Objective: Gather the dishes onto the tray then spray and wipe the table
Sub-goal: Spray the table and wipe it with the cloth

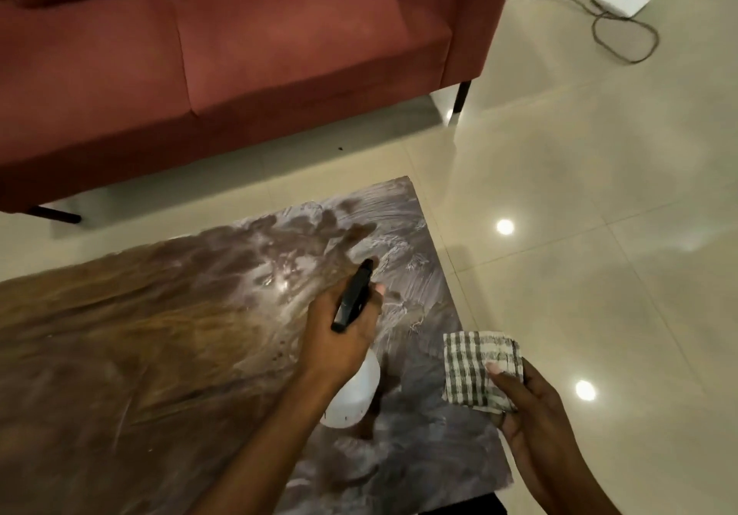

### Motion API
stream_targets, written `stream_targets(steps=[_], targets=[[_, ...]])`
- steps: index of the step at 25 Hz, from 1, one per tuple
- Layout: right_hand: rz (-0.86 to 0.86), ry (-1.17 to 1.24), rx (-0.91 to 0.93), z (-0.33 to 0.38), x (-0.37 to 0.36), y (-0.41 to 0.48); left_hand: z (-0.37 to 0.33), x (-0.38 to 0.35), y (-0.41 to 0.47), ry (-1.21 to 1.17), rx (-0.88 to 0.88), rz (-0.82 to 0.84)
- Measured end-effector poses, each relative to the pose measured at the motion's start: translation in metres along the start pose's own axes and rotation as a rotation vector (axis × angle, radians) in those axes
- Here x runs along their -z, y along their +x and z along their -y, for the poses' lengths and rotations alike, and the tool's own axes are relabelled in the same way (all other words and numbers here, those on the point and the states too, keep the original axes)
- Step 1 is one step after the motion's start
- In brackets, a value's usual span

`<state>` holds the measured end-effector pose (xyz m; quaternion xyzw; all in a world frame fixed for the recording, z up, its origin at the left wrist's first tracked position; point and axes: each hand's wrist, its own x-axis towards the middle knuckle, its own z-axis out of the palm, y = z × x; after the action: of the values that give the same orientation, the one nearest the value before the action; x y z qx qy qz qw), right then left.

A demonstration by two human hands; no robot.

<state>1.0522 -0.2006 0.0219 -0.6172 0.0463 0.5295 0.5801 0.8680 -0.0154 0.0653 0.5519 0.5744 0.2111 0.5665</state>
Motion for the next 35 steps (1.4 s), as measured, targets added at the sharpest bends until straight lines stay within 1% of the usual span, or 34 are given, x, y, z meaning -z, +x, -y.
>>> stream_targets(steps=[4, 7, 10, 13, 16, 18, 20, 22, 23, 25, 26, 27, 28, 29, 30, 31, 32, 33, 34, 35], targets=[[0.085, -0.145, 0.033, 0.01, 0.003, 0.083, 0.02, -0.032, 0.074, 0.014, 0.013, -0.085], [0.157, -0.261, 0.091, 0.02, 0.008, 0.14, 0.034, -0.052, 0.112, 0.002, 0.058, -0.098], [0.202, -0.32, 0.16, 0.036, 0.006, 0.176, 0.044, -0.062, 0.126, 0.02, 0.09, -0.1], [0.254, -0.336, 0.228, 0.051, -0.002, 0.205, 0.051, -0.067, 0.131, -0.016, 0.129, -0.099], [0.227, -0.447, 0.349, 0.067, -0.023, 0.23, 0.054, -0.07, 0.128, 0.01, 0.088, -0.063], [0.169, -0.612, 0.491, 0.079, -0.052, 0.246, 0.054, -0.069, 0.125, 0.011, 0.047, -0.034], [0.144, -0.842, 0.707, 0.087, -0.089, 0.268, 0.055, -0.065, 0.12, 0.008, 0.027, -0.014], [0.173, -1.077, 0.901, 0.086, -0.129, 0.292, 0.057, -0.057, 0.112, -0.023, 0.032, 0.001], [0.21, -1.209, 0.942, 0.081, -0.15, 0.302, 0.059, -0.053, 0.106, -0.036, 0.035, 0.011], [0.301, -1.488, 0.905, 0.062, -0.183, 0.308, 0.064, -0.043, 0.092, -0.051, 0.043, 0.023], [0.337, -1.653, 0.901, 0.046, -0.188, 0.305, 0.066, -0.039, 0.086, -0.055, 0.055, 0.017], [0.397, -1.811, 0.936, 0.032, -0.184, 0.298, 0.068, -0.035, 0.081, -0.06, 0.069, 0.009], [0.506, -1.923, 1.001, 0.023, -0.172, 0.29, 0.07, -0.032, 0.078, -0.07, 0.08, 0.01], [0.656, -1.971, 1.053, 0.022, -0.157, 0.281, 0.072, -0.029, 0.076, -0.078, 0.086, 0.017], [0.776, -1.976, 1.061, 0.03, -0.144, 0.277, 0.074, -0.027, 0.074, -0.08, 0.09, 0.026], [0.796, -1.986, 1.06, 0.043, -0.137, 0.283, 0.076, -0.027, 0.073, -0.081, 0.094, 0.034], [0.705, -1.992, 1.048, 0.057, -0.14, 0.295, 0.078, -0.027, 0.072, -0.083, 0.098, 0.044], [0.535, -1.972, 1.005, 0.068, -0.154, 0.31, 0.079, -0.026, 0.071, -0.086, 0.105, 0.051], [0.358, -1.904, 0.954, 0.072, -0.175, 0.324, 0.081, -0.026, 0.07, -0.092, 0.11, 0.055], [0.253, -1.823, 0.904, 0.068, -0.196, 0.329, 0.082, -0.027, 0.069, -0.106, 0.114, 0.055]])
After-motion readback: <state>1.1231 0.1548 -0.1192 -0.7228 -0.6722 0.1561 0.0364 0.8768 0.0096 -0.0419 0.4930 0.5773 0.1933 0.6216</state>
